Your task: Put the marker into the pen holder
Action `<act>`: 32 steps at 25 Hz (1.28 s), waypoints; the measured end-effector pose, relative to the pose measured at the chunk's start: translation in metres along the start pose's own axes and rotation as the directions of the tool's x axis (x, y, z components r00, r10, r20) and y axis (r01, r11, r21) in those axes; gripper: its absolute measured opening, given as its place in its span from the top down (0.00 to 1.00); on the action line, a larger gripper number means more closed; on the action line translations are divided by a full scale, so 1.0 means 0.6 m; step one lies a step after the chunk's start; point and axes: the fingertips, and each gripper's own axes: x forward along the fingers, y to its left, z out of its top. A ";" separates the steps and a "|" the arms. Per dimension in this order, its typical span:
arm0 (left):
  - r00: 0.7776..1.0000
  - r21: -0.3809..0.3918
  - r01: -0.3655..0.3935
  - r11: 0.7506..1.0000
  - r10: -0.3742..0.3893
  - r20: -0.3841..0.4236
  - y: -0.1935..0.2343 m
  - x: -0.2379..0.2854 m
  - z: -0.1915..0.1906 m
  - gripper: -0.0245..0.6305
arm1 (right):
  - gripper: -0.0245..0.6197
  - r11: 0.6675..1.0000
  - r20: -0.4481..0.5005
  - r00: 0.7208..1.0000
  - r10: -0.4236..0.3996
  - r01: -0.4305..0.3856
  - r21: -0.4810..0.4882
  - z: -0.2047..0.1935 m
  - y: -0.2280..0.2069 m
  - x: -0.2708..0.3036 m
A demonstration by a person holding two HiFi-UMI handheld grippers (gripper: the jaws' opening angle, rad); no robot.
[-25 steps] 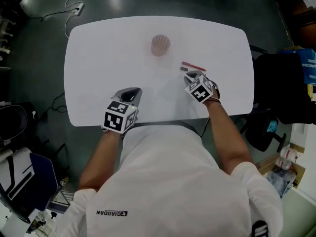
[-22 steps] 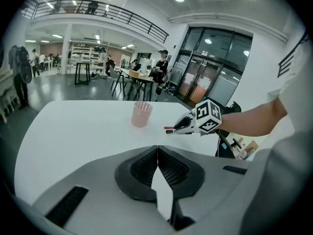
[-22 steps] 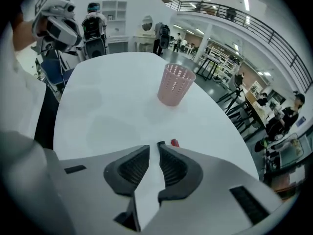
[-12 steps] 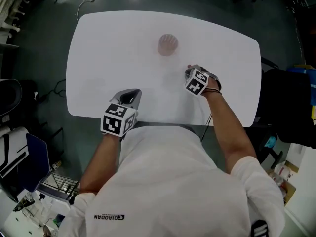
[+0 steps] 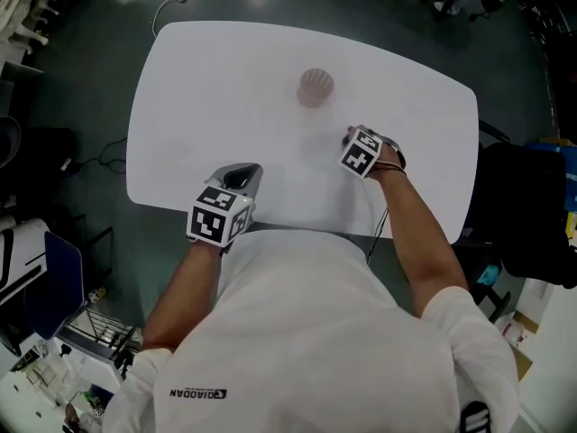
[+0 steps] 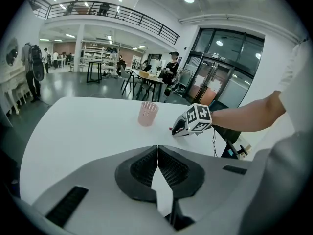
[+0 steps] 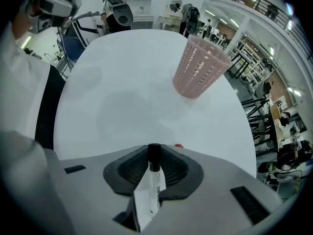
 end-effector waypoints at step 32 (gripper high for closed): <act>0.990 -0.002 -0.033 0.999 0.033 0.139 0.037 -0.080 0.036 0.92 | 0.82 0.723 0.726 0.551 -0.411 -0.288 0.628 0.228 -0.140 -0.391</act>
